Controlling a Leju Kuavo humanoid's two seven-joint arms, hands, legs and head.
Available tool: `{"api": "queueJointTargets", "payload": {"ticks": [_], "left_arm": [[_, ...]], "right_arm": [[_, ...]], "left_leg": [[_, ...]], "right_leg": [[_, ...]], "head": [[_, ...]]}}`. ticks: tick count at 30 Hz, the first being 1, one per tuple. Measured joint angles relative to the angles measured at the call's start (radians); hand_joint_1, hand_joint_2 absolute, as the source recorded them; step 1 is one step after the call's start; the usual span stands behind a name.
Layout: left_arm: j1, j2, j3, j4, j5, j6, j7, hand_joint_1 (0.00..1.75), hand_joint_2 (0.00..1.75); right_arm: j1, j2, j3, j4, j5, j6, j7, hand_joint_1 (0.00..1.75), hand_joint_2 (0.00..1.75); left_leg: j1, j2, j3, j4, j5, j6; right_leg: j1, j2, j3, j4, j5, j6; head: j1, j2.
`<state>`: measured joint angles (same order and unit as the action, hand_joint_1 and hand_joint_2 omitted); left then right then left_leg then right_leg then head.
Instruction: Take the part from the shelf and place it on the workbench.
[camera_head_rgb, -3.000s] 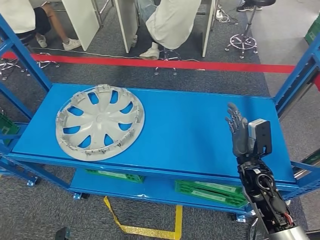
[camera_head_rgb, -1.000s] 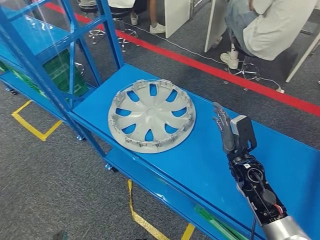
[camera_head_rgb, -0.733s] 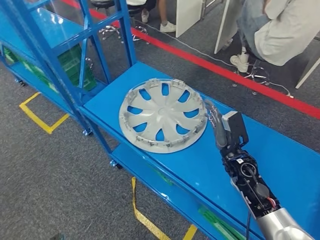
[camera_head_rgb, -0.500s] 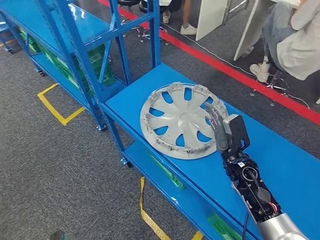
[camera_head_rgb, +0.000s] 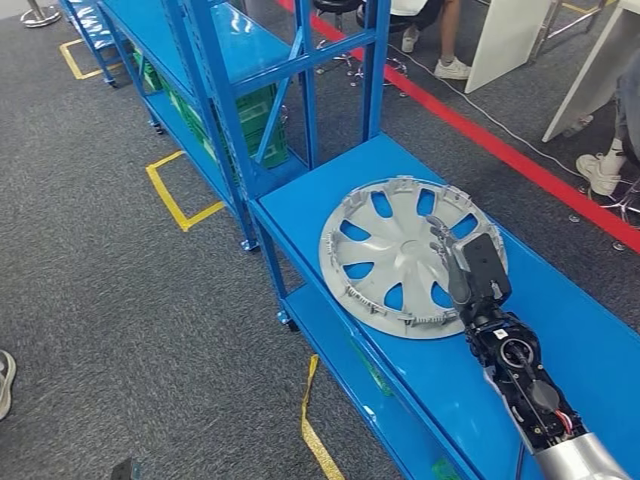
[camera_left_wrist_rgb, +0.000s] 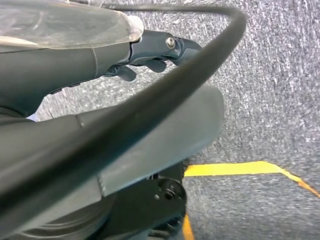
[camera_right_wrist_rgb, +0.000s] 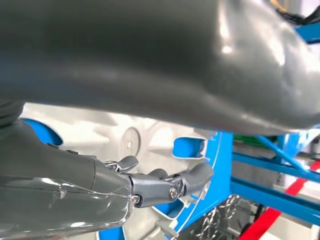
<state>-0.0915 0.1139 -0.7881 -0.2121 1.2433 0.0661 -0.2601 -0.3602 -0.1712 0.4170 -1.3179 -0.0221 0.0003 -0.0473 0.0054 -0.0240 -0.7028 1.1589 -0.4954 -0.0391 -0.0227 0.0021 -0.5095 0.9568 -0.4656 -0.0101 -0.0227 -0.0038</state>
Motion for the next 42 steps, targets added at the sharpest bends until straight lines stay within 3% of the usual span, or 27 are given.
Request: {"api": "queueJointTargets", "payload": {"ticks": [2,3,4,6,8,12,15,19,23,32,42], "left_arm": [[0.000,-0.001,0.000,0.000,-0.003,-0.001,0.000,0.00,0.00],[0.001,-0.001,0.000,0.000,-0.005,-0.002,0.000,0.00,0.00],[0.002,-0.001,0.000,0.000,-0.006,-0.002,0.000,0.00,0.00],[0.002,0.000,0.000,0.000,-0.007,-0.003,0.001,0.00,0.00],[0.000,0.001,0.000,0.000,-0.010,-0.006,0.002,0.00,0.00],[0.003,0.002,-0.005,0.000,-0.016,-0.011,0.009,0.00,0.00],[0.003,0.004,-0.011,0.000,-0.021,-0.012,0.012,0.00,0.00],[0.002,0.005,-0.016,0.000,-0.023,-0.012,0.013,0.00,0.00],[0.002,0.005,-0.019,0.000,-0.021,-0.012,0.013,0.00,0.00],[0.002,0.007,-0.019,0.000,0.009,-0.006,0.013,0.00,0.00],[0.002,0.009,-0.019,0.000,0.014,-0.011,0.005,0.00,0.00]], "right_arm": [[-0.001,-0.011,0.000,0.001,0.024,-0.012,0.037,0.00,0.00],[-0.002,-0.016,0.000,0.001,0.037,-0.019,0.057,0.00,0.00],[-0.003,-0.020,0.000,0.001,0.051,-0.027,0.077,0.00,0.00],[-0.010,-0.032,-0.002,0.001,0.084,-0.042,0.114,0.00,0.87],[-0.019,-0.050,-0.005,0.001,0.134,-0.050,0.156,0.00,1.75],[-0.029,-0.095,0.000,0.001,0.356,-0.011,0.315,0.00,1.75],[-0.037,-0.126,0.008,-0.003,0.467,0.023,0.394,0.00,1.75],[-0.042,-0.147,0.017,-0.010,0.491,0.040,0.413,0.00,1.75],[-0.050,-0.160,0.033,-0.015,0.559,0.113,0.452,0.00,1.75],[-0.130,-0.164,0.123,-0.015,0.625,0.251,0.513,0.00,1.75],[-0.163,-0.164,0.184,-0.036,0.541,0.174,0.452,0.00,1.75]], "left_leg": [[0.007,0.013,-0.052,0.093,-0.022,-0.006],[0.010,0.016,-0.049,0.083,-0.007,-0.008],[0.012,0.018,-0.023,0.031,0.025,-0.007],[0.010,0.026,0.057,-0.122,0.088,-0.001],[0.005,0.032,0.101,-0.207,0.109,0.009],[0.003,0.031,0.111,-0.217,0.102,0.010],[0.001,0.030,0.113,-0.216,0.099,0.018],[0.000,0.030,0.113,-0.215,0.096,0.023],[0.000,0.030,0.113,-0.214,0.096,0.024],[0.003,0.030,0.115,-0.216,0.097,0.023],[0.004,0.030,0.117,-0.217,0.097,0.022]], "right_leg": [[0.002,-0.017,0.000,0.000,-0.002,-0.001],[0.002,-0.023,0.000,0.000,-0.003,-0.001],[0.002,-0.028,0.002,0.000,-0.004,0.001],[0.003,-0.036,0.004,0.001,-0.008,0.008],[0.007,-0.041,0.004,0.001,-0.013,0.017],[0.009,-0.042,0.004,-0.001,-0.024,-0.011],[0.008,-0.042,0.011,-0.010,-0.020,-0.001],[0.007,-0.042,0.016,-0.018,-0.018,0.017],[0.006,-0.042,0.016,-0.018,-0.018,0.026],[0.013,-0.041,0.017,-0.018,-0.019,0.027],[0.015,-0.041,0.019,-0.018,-0.020,0.026]], "head": [[-0.004,0.000],[-0.007,0.000],[-0.010,0.000],[-0.018,0.000],[-0.021,0.000],[-0.005,0.000],[0.007,0.000],[0.017,0.000],[0.022,0.000],[0.020,0.000],[0.019,0.000]]}}
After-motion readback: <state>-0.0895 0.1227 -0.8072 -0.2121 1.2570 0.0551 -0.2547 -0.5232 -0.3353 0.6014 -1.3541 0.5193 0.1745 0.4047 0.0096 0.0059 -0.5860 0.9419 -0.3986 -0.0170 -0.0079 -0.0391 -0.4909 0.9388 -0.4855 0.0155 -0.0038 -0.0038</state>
